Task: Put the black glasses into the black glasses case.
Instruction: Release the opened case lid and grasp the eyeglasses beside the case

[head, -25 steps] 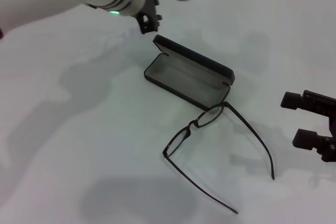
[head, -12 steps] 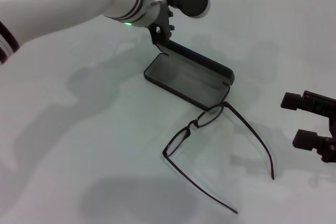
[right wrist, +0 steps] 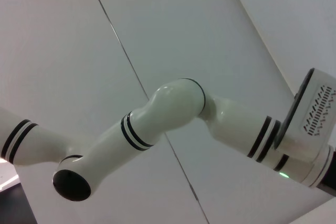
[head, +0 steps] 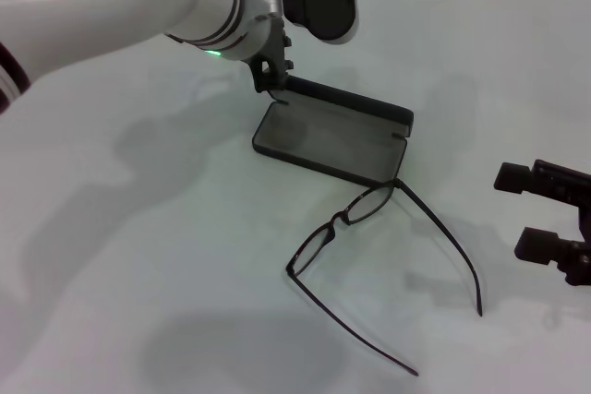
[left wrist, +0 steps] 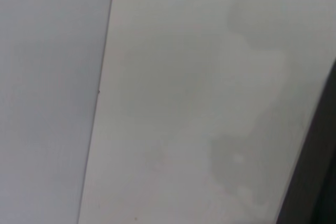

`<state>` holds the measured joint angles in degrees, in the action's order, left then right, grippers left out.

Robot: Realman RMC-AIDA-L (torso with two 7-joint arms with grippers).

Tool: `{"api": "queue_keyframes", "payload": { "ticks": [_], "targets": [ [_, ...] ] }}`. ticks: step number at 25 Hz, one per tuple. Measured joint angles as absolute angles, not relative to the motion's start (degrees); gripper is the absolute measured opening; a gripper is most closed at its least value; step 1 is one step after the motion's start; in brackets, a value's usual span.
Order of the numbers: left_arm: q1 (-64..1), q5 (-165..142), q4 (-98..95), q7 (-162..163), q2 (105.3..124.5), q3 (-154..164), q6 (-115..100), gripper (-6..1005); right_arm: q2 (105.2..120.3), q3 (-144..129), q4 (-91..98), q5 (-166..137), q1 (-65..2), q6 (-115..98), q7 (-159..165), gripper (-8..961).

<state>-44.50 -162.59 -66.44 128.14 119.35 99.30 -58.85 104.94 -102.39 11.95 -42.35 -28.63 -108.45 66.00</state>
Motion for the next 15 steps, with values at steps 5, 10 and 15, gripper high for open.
{"api": "queue_keyframes", "payload": {
  "ticks": [5,10,15],
  "targets": [
    [-44.4,-162.6,-66.5,128.1,119.26,99.3,-60.2,231,104.94,-102.4,12.0,-42.4,-28.7,-108.5,66.0,885],
    [-44.4,-162.6,-66.9,128.1,119.23,99.3,-61.9,230,104.94,-102.4,12.0,-42.3,-28.7,-108.5,66.0,885],
    [-44.4,-162.6,-67.0,128.2,119.32,99.5,-63.4,230,104.94,-102.4,12.0,-42.3,-28.7,-108.5,66.0,884]
  ]
}}
